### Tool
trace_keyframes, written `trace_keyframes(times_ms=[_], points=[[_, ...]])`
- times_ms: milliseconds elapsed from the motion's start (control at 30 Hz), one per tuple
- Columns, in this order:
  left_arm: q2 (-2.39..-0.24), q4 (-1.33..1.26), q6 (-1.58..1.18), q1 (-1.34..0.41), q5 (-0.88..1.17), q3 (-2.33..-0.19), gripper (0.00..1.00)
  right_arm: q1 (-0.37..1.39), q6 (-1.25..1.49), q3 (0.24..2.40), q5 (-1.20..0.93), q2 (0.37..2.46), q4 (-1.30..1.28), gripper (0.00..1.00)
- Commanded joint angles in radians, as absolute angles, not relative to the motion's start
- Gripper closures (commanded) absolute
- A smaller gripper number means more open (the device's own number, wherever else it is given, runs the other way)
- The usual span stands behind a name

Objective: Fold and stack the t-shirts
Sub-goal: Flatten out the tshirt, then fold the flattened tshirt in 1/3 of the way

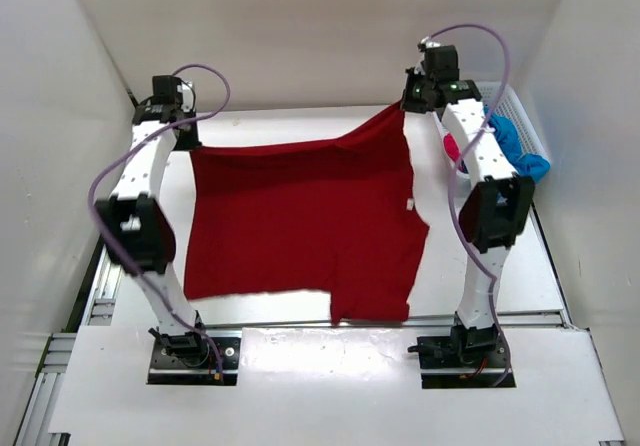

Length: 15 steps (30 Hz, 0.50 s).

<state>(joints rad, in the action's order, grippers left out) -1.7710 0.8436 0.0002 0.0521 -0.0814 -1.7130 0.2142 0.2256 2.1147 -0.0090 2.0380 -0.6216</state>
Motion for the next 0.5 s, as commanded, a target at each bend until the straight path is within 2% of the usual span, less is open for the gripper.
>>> trace_keyframes(times_ms=[0, 167, 267, 467], points=[[-1.929, 0.784, 0.0, 0.074, -0.078, -1.86, 0.9, 0.186, 0.31, 2.209, -0.095, 2.106, -0.551, 1.0], [-2.08, 0.784, 0.0, 0.074, -0.097, -1.989, 0.9, 0.164, 0.333, 2.175, -0.155, 2.14, -0.551, 1.0], [-2.089, 0.784, 0.0, 0.074, -0.109, -1.99, 0.9, 0.164, 0.353, 2.116, -0.201, 2.106, -0.551, 1.0], [-2.071, 0.784, 0.0, 0.074, -0.188, -1.919, 0.9, 0.164, 0.406, 1.818, -0.274, 1.959, -0.531, 1.0]])
